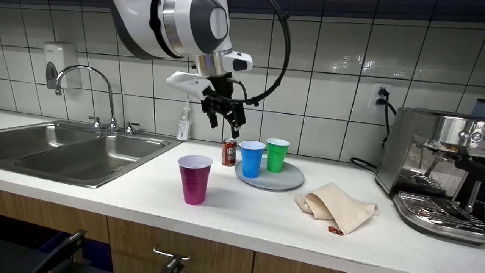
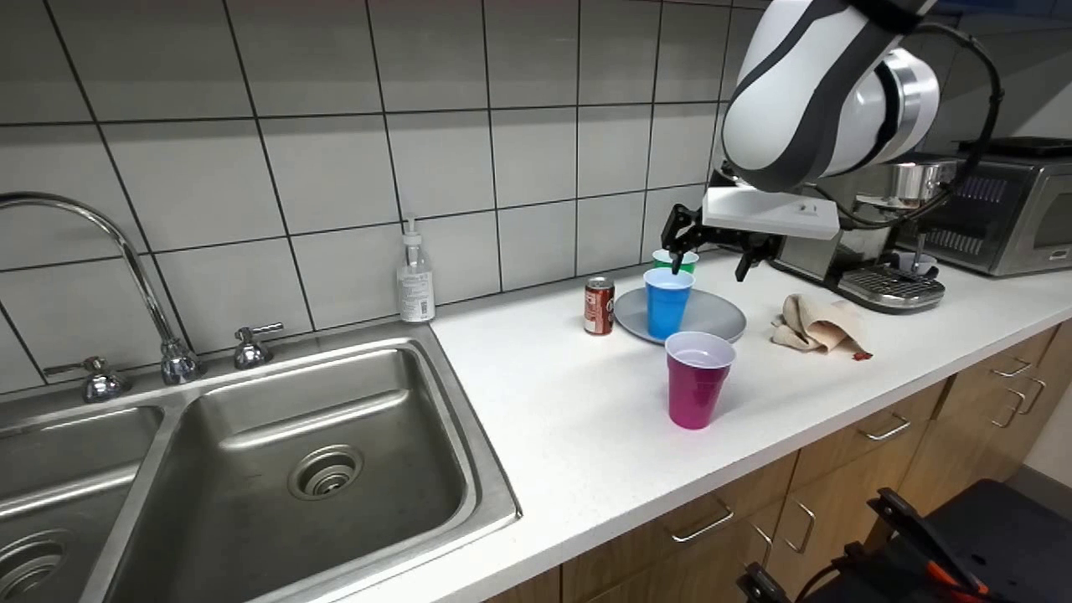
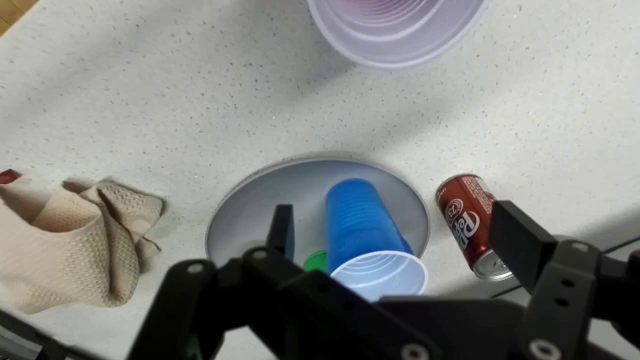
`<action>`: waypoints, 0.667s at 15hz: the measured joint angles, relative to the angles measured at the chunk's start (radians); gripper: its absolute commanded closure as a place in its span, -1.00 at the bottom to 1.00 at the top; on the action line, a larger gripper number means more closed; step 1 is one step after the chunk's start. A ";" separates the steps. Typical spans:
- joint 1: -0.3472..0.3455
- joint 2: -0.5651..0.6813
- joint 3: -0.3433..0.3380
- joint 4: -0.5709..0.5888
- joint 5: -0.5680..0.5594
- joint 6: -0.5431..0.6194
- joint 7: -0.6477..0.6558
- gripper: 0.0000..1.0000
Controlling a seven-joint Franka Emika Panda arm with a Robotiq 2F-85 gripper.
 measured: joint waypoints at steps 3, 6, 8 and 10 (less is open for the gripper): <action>-0.006 -0.046 0.042 -0.040 0.001 -0.045 0.000 -1.00; -0.043 -0.070 0.157 -0.063 0.040 -0.109 0.004 -1.00; -0.053 -0.072 0.217 -0.068 0.044 -0.143 0.023 -1.00; -0.055 -0.072 0.257 -0.070 0.048 -0.167 0.035 -1.00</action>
